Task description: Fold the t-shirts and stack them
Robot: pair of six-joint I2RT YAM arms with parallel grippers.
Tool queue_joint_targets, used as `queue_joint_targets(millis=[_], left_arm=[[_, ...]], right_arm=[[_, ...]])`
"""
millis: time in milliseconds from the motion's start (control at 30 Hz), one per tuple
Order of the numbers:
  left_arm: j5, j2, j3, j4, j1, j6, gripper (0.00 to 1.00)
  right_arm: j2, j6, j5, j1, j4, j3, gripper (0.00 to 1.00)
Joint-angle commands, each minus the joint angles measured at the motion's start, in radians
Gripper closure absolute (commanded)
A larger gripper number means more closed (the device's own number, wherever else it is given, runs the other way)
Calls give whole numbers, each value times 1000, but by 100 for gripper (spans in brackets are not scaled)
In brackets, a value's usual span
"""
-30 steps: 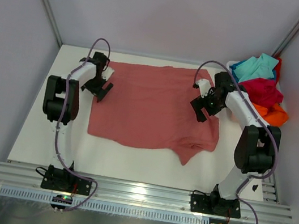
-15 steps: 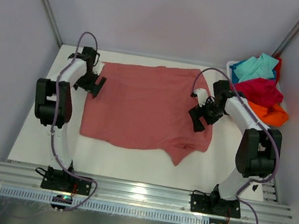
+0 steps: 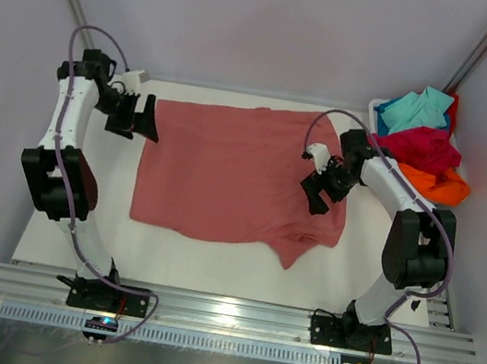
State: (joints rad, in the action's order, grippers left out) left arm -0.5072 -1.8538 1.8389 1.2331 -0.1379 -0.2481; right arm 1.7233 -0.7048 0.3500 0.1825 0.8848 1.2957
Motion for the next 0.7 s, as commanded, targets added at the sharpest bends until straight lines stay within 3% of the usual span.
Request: queue_joint_targets(millis=[0, 100, 300, 667], left_arm=[[-290, -57, -42, 287, -145, -40, 1], [-258, -53, -121, 370, -178, -153, 1], [-211, -36, -324, 379, -184, -270, 1], [-102, -65, -425, 430, -282, -393, 1]], right_arm=[[-47, -39, 30, 23, -7, -9, 1], [-65, -61, 20, 37, -18, -38, 1], [-71, -67, 12, 48, -27, -65, 0], [-53, -55, 3, 60, -52, -41, 1]])
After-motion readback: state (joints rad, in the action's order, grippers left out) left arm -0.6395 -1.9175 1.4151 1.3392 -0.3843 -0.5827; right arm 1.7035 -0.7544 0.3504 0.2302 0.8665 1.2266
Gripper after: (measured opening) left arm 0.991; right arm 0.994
